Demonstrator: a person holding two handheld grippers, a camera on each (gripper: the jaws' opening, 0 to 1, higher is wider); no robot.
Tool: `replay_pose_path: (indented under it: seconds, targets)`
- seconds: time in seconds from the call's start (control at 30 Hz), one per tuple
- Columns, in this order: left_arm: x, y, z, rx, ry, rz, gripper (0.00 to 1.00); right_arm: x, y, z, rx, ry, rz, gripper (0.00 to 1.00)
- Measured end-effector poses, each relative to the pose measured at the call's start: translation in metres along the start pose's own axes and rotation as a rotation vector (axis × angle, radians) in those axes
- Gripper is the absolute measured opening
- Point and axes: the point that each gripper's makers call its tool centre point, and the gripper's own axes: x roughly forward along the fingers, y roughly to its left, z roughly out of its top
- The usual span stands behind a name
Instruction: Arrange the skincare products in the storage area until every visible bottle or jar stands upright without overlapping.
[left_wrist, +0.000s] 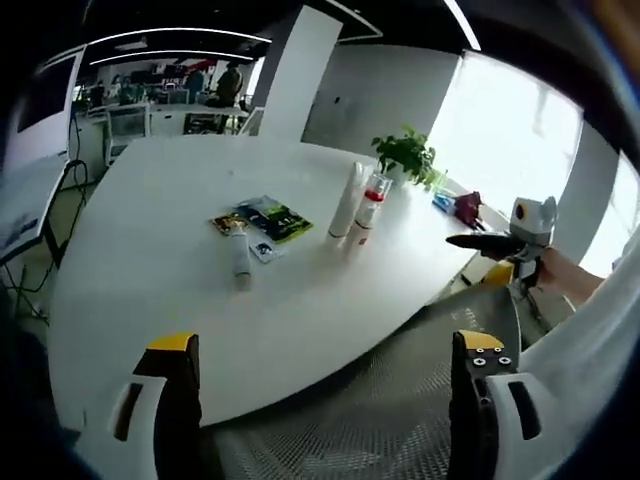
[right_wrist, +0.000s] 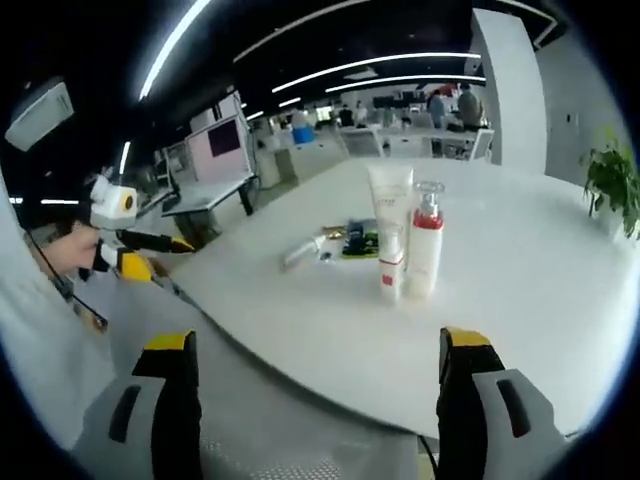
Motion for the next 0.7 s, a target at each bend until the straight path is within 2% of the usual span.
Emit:
replay_pose_path:
  seconds: [0.1, 0.3, 0.47, 0.63, 0.7]
  targets:
    - [-0.004, 0.005, 0.001, -0.024, -0.021, -0.002, 0.99, -0.001, 0.005, 0.005, -0.010, -0.015, -0.005, 1.00]
    - [-0.001, 0.010, -0.004, -0.007, 0.013, 0.007, 0.99, -0.003, -0.001, 0.012, -0.021, -0.065, -0.020, 1.00]
    - [0.007, 0.008, 0.003, -0.003, 0.008, -0.012, 0.99, -0.004, -0.009, 0.015, -0.072, -0.082, -0.041, 1.00]
    - [0.011, 0.001, 0.003, 0.015, 0.017, -0.026, 0.99, 0.000, -0.010, 0.017, -0.062, -0.077, -0.045, 1.00]
    - [0.012, 0.000, 0.004, 0.011, 0.015, -0.034, 0.99, 0.001, -0.005, 0.020, -0.060, -0.095, -0.024, 1.00]
